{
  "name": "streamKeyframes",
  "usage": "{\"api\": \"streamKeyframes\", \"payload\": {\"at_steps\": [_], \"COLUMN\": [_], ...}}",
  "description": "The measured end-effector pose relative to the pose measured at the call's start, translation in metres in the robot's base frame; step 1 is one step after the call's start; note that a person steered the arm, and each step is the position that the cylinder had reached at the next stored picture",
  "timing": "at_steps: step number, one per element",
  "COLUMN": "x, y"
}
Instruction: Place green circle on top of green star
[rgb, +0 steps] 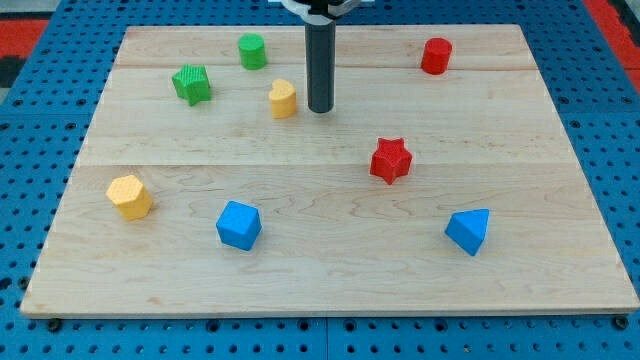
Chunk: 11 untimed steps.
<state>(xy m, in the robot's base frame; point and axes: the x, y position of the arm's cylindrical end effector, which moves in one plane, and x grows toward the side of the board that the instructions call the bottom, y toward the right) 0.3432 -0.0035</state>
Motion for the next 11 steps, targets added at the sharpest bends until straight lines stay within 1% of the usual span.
{"api": "streamKeyframes", "payload": {"at_steps": [2,3,4,5,6,7,9,10,11], "x": [-0.072,-0.121,-0.129,-0.152,-0.15,-0.15,-0.148,-0.132,-0.113], "y": [-0.007,-0.026,-0.114,-0.177,-0.123,-0.031,-0.044,-0.072,-0.014]}}
